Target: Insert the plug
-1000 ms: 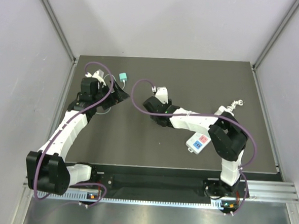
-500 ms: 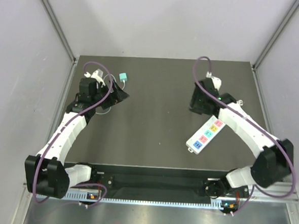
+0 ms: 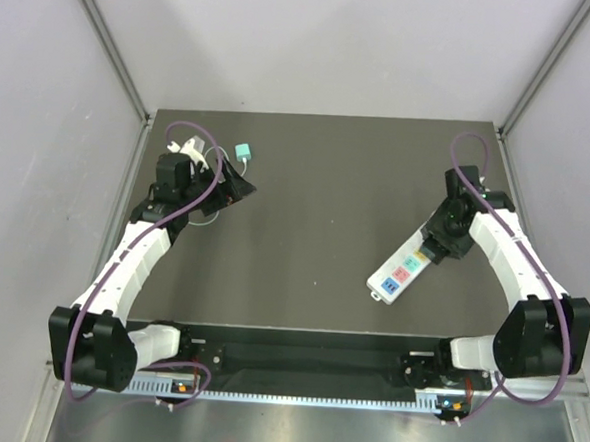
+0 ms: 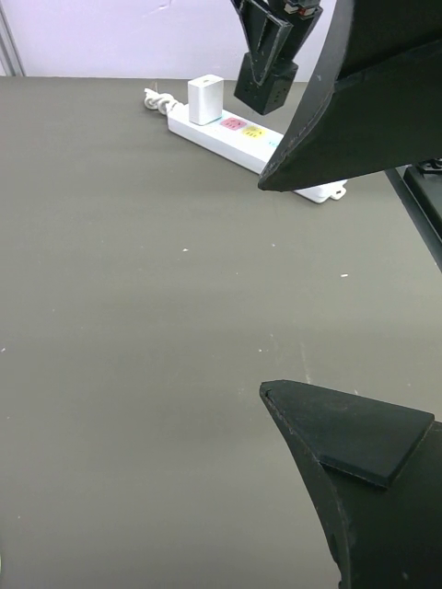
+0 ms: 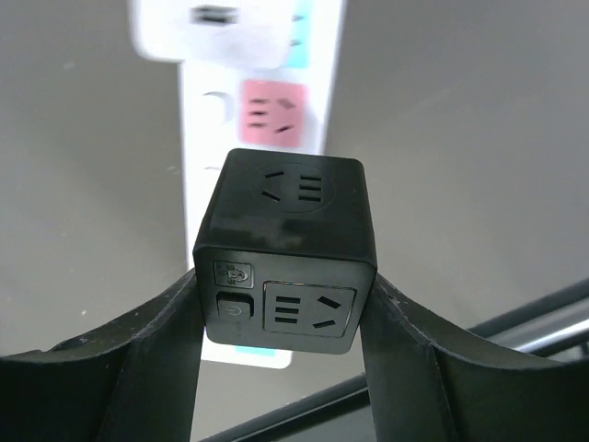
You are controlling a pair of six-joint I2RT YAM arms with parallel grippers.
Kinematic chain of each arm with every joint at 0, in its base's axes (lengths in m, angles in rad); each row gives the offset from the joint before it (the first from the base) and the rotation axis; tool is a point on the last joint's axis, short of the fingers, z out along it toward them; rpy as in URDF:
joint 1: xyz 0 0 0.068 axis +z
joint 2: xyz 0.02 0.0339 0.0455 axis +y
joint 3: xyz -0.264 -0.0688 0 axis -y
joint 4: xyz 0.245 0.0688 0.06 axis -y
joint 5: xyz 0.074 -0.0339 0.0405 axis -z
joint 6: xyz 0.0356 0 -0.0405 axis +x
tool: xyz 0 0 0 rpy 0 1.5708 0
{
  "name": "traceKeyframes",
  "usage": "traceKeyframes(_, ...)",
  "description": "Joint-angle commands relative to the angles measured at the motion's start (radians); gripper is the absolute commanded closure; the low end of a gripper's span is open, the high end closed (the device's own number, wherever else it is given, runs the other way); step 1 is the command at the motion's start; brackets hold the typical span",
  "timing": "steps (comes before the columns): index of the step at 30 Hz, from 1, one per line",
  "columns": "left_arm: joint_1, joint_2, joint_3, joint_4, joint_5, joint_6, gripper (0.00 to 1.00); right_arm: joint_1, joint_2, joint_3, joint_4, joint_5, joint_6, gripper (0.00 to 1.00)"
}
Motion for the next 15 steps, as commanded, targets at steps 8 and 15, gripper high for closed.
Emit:
traceKeyframes(8, -0.004, -0.035, 0.010, 0.048, 0.014, 0.007, 0.12, -0.127, 0.030, 0.019, 0.006, -0.087, -0.052, 1.00)
traceKeyframes(15, -0.003, -0.044, 0.010, 0.048, 0.014, 0.007, 0.12, -0.125, 0.038, -0.015, 0.056, -0.149, -0.010, 1.00)
